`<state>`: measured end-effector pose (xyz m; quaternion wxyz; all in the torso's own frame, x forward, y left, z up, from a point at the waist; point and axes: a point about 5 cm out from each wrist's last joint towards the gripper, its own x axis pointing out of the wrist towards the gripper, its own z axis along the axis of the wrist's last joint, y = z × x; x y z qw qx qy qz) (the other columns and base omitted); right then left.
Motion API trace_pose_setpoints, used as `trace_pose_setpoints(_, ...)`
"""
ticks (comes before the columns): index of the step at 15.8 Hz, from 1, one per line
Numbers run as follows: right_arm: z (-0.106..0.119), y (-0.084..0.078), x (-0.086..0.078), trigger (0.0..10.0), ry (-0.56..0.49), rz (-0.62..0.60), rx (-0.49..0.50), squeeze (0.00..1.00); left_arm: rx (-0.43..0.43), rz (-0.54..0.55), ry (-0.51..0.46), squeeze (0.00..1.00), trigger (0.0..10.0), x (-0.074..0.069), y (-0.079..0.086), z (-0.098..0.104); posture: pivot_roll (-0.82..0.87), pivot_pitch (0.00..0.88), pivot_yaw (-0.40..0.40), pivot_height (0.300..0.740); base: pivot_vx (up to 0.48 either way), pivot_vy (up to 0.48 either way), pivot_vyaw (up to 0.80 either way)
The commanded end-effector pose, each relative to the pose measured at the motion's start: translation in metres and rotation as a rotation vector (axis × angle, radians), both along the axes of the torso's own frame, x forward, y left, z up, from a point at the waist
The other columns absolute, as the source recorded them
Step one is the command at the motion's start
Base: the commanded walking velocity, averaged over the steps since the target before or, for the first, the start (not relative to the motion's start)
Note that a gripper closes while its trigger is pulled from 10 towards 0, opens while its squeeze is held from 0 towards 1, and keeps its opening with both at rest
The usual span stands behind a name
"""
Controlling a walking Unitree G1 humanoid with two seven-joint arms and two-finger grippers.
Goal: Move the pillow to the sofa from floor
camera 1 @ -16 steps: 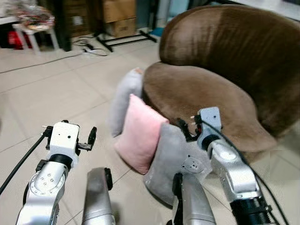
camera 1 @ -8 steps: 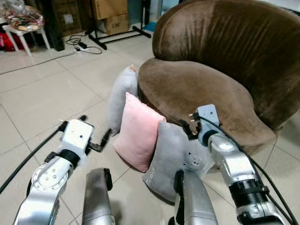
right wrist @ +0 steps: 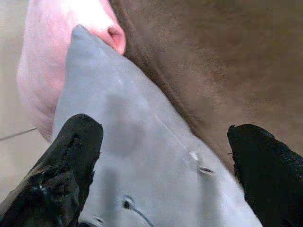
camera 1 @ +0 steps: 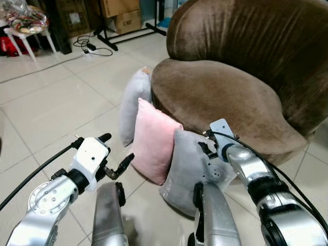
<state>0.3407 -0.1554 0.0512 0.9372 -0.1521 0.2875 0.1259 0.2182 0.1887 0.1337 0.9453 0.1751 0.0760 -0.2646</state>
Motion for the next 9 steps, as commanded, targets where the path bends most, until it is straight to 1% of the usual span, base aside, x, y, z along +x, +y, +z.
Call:
trace_pose_setpoints(1, 0.000, -0.001, 0.001, 10.0, -0.003, -0.006, 0.020, 0.00, 0.003, -0.014, -0.001, 0.00, 10.0, -0.001, -0.001, 0.003, 0.06, 0.097, -0.039, 0.495, 0.000, 0.000, 0.00)
trace_pose_setpoints(2, -0.003, 0.001, 0.001, 10.0, 0.011, -0.009, 0.020, 0.00, 0.006, -0.018, 0.002, 0.00, 10.0, -0.003, -0.001, 0.004, 0.07, 0.130, -0.043, 0.495, 0.000, 0.000, 0.00)
trace_pose_setpoints(3, -0.004, 0.002, 0.001, 10.0, 0.015, -0.009, 0.018, 0.00, 0.007, -0.020, 0.003, 0.00, 10.0, -0.003, -0.001, 0.004, 0.07, 0.130, -0.043, 0.495, 0.000, 0.000, 0.00)
trace_pose_setpoints(4, -0.007, 0.004, 0.001, 10.0, 0.024, -0.003, -0.011, 0.00, 0.010, -0.024, 0.011, 0.00, 10.0, -0.008, -0.001, 0.006, 0.09, 0.182, -0.044, 0.495, 0.000, 0.000, 0.00)
trace_pose_setpoints(5, -0.008, 0.003, 0.002, 10.0, 0.023, -0.016, -0.028, 0.00, 0.012, -0.022, 0.015, 0.00, 10.0, -0.010, 0.000, 0.007, 0.09, 0.194, -0.043, 0.495, 0.000, 0.000, 0.00)
trace_pose_setpoints(6, -0.007, -0.001, 0.004, 10.0, 0.001, -0.082, -0.042, 0.00, 0.022, -0.014, 0.029, 0.00, 10.0, -0.019, 0.003, 0.009, 0.10, 0.226, -0.046, 0.495, 0.000, 0.000, 0.00)
trace_pose_setpoints(7, -0.006, -0.002, 0.004, 10.0, -0.006, -0.094, -0.039, 0.00, 0.024, -0.013, 0.030, 0.00, 10.0, -0.023, 0.003, 0.011, 0.10, 0.235, -0.049, 0.495, 0.000, 0.000, 0.00)
trace_pose_setpoints(9, 0.001, -0.009, 0.009, 10.0, -0.078, -0.165, -0.039, 0.00, 0.048, 0.031, 0.027, 0.00, 10.0, -0.030, 0.010, 0.015, 0.11, 0.254, -0.059, 0.495, 0.000, 0.000, 0.00)
